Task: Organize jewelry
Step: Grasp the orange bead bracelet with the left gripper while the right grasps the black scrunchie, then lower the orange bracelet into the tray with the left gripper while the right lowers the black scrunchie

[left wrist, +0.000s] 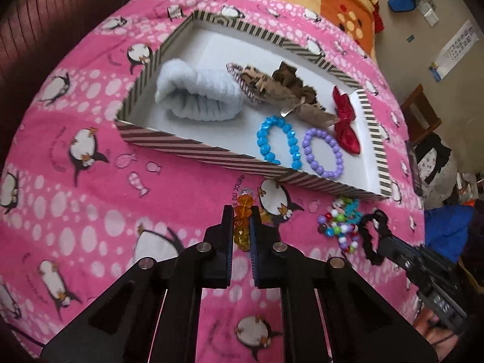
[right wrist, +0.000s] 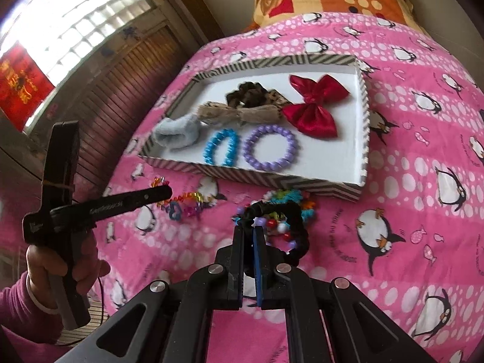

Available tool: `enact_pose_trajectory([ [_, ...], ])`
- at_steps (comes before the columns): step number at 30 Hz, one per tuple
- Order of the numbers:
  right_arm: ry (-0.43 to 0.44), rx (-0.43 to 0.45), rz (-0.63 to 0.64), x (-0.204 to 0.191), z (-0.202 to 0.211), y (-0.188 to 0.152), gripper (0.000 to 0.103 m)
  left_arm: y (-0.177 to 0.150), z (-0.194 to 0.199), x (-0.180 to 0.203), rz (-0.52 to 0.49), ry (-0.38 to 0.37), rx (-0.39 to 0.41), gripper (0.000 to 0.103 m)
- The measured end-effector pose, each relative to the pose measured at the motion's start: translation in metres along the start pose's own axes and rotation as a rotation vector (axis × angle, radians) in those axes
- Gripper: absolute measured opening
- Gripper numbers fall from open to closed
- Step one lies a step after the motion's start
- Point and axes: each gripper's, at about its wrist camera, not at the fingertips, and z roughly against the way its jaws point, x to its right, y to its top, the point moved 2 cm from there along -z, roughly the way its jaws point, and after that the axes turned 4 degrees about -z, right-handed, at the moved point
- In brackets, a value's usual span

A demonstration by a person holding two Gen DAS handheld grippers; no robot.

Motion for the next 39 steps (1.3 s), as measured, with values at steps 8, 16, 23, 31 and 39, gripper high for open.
enact_pose_trajectory([
  [8, 0.044, 0.039, -0.017, -0.014, 0.007, 0.009, 0.005, 0.004, 0.036, -0.005, -0.025, 0.008, 0.034, 0.008],
  [16, 0.053, 0.116, -0.025, -0.024, 0.025, 0.027, 0.005, 0.02, 0.071, -0.003, -0.073, 0.038, 0.111, 0.008],
  [23, 0.038, 0.153, -0.038, -0.021, 0.032, 0.042, 0.005, 0.034, 0.078, 0.002, -0.109, 0.063, 0.142, 0.008],
  [31, 0.006, 0.161, -0.037, -0.016, 0.028, 0.059, 0.005, 0.047, 0.072, 0.005, -0.12, 0.07, 0.148, 0.008],
  [39, -0.026, 0.139, -0.045, 0.0, 0.014, 0.075, 0.005, 0.073, 0.063, 0.006, -0.126, 0.081, 0.151, 0.008],
])
